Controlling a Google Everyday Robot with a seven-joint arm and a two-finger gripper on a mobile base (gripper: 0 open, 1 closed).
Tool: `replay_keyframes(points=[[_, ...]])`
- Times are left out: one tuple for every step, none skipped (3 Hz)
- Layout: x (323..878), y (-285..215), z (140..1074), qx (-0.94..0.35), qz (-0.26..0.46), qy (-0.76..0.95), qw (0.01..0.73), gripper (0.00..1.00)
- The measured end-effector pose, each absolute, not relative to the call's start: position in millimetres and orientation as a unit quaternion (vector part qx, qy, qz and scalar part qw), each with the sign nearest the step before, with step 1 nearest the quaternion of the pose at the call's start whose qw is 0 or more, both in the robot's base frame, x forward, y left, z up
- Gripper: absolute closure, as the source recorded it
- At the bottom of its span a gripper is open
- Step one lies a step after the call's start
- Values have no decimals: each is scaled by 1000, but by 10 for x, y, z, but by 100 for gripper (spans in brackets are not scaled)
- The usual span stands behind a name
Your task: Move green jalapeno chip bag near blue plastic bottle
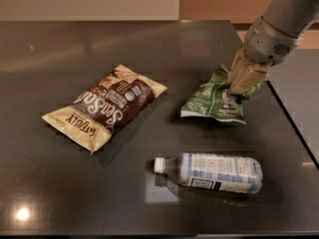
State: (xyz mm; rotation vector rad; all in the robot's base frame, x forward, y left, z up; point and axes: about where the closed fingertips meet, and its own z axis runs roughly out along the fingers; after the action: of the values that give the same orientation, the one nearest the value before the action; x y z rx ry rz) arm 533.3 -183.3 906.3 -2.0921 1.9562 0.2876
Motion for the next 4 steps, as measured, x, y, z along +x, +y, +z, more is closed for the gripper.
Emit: replay_keyframes(points=[[5103,-1736,9113,-728,121,662,132,100],[4890,-1679,9116,-731,135,656,129,100],[4726,-1665,9084,-733,141,654,120,83],[4638,-1690,9047,-731,141,658,112,59]])
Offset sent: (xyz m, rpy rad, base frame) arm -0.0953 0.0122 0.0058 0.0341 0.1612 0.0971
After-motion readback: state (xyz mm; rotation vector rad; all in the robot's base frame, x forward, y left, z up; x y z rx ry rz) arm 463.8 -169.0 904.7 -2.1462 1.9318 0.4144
